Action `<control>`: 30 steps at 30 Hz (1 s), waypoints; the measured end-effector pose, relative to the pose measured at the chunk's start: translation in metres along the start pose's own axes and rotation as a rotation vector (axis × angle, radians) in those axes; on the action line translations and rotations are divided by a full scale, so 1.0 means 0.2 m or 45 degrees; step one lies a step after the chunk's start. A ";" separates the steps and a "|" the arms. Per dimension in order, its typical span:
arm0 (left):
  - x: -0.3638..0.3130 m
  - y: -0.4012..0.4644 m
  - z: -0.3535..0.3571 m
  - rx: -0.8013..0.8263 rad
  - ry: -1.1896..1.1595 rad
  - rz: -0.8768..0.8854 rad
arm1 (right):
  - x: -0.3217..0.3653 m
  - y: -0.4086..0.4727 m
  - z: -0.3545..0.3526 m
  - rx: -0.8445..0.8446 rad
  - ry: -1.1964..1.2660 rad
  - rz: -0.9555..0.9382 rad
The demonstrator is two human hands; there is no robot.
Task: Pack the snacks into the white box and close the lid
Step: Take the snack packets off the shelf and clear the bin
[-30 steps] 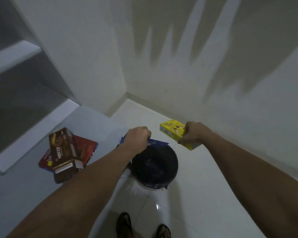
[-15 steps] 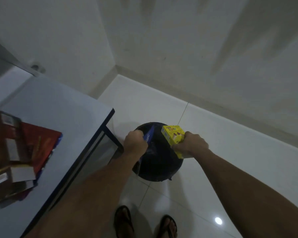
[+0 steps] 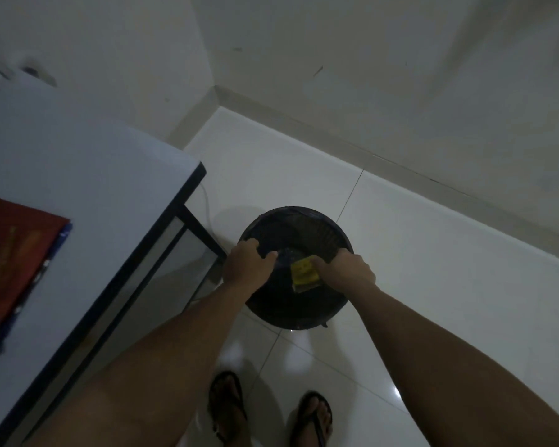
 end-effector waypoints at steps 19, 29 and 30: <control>-0.40 -0.74 -1.49 -0.048 -0.089 0.185 | 1.05 -1.11 -1.02 0.094 -0.347 -0.697; 0.36 -1.04 -1.93 -0.476 -0.181 -0.220 | 1.56 -1.57 -0.64 0.217 -0.463 -1.016; 0.45 -1.07 -1.94 -0.501 -0.182 -0.262 | 1.60 -1.61 -0.57 0.230 -0.484 -1.038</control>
Point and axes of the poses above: each hand's wrist, its own y-axis towards the middle knuckle, its own z-axis out of the palm, x = y × z, the point moved 3 cm from there along y, towards the middle knuckle, and after that the axes turned 11 degrees about y, right-handed, at the moved point
